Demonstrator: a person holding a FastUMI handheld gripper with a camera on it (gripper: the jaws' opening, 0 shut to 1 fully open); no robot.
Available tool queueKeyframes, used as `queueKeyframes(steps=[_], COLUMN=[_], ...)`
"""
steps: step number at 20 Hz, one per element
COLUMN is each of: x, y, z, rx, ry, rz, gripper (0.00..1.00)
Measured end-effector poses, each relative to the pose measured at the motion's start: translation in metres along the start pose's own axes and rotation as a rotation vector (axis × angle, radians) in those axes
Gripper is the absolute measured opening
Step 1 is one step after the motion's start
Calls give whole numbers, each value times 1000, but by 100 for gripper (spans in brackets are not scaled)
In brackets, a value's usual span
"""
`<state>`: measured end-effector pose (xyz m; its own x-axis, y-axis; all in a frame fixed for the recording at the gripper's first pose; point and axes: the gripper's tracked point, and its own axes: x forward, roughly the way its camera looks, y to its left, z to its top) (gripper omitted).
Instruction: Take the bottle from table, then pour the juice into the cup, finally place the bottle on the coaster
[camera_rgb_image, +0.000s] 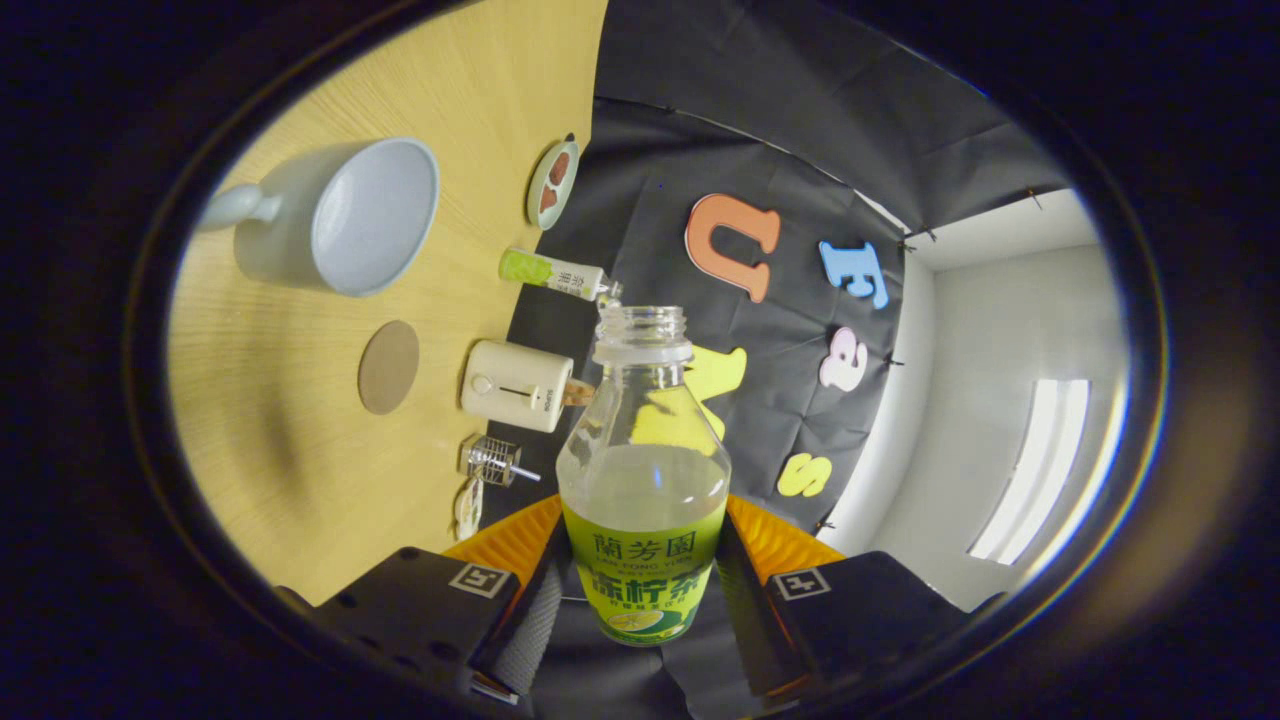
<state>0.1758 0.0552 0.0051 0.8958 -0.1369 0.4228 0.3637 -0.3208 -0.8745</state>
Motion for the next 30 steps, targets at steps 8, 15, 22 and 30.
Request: queueKeyframes(steps=[8,15,22,30], x=[-1,-2,-1,-3], y=[-4,-7,-16,-26], z=[4,6,14,17], rx=[-65,-131,-216,-260], ry=[-15,-23,-49,-62], rz=[-11,-32,-77,-103], gripper=[80,80,80,80])
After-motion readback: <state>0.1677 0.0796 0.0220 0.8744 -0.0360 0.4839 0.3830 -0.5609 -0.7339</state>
